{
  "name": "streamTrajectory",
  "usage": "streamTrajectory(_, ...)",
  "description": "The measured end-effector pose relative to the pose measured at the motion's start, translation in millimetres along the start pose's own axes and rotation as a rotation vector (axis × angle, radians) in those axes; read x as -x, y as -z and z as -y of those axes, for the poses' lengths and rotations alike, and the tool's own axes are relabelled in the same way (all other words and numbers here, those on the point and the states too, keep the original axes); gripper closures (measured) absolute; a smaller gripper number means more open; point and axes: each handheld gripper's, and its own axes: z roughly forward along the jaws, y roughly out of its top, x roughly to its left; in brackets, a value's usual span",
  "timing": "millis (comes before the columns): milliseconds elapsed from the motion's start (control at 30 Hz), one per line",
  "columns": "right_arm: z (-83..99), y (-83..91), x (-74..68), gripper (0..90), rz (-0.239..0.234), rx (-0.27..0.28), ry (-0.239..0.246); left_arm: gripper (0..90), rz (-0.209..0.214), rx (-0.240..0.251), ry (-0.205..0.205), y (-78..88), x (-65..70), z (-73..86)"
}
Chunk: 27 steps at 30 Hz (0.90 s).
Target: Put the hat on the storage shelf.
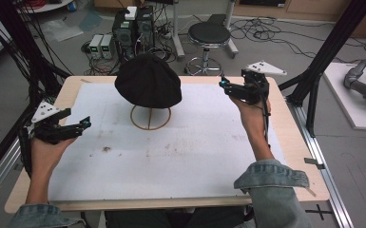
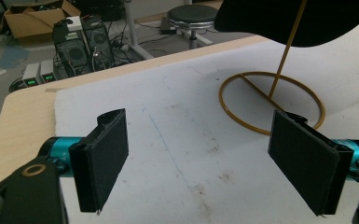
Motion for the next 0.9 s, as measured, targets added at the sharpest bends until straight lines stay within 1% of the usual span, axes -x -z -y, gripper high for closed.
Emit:
streamTrajectory(33, 3.6, 2.6, 2.5, 21.7, 0.002, 0.000, 0.004, 20.4, 0.001, 0.000, 0.002, -0.1, 0.2, 0.3)
streamTrajectory(100, 9.5, 8.1, 6.5, 20.7, 0.010, -0.011, -0.013, 20.4, 0.001, -0.004, -0.002, -0.3, 0.3, 0.2)
streamTrajectory(167, 15.4, 14.7, 10.1, 20.7, 0.012, -0.001, -0.014, 20.4, 0.002, -0.002, -0.001, -0.7, 1.0, 0.3)
streamTrajectory(333, 31.0, 29.6, 15.4, 19.7, 0.018, -0.006, -0.018, 20.4, -0.003, -0.001, -0.006, -1.5, 1.2, 1.3)
streamTrajectory(500, 48.0, 43.6, 19.9, 19.0, 0.026, 0.001, -0.039, 20.4, -0.002, -0.006, -0.007, -2.7, 1.1, 2.8)
streamTrajectory(567, 54.9, 48.3, 21.5, 18.9, 0.026, 0.003, -0.049, 20.4, -0.001, -0.006, -0.007, -3.1, 1.2, 3.2)
streamTrajectory(733, 71.8, 58.5, 24.9, 18.4, 0.038, 0.007, -0.056, 20.5, -0.005, -0.002, -0.015, -4.2, 2.5, 4.1)
streamTrajectory(767, 75.4, 60.2, 25.1, 18.3, 0.041, 0.003, -0.059, 20.5, -0.002, -0.002, -0.013, -4.7, 2.8, 4.2)
streamTrajectory(833, 81.2, 62.3, 26.2, 15.9, 0.049, -0.024, -0.063, 20.5, -0.002, -0.005, -0.016, -5.5, 3.2, 4.7)
streamTrajectory(900, 89.2, 65.0, 26.7, 15.9, 0.048, -0.004, -0.069, 20.5, -0.001, -0.008, -0.017, -6.2, 3.5, 5.2)
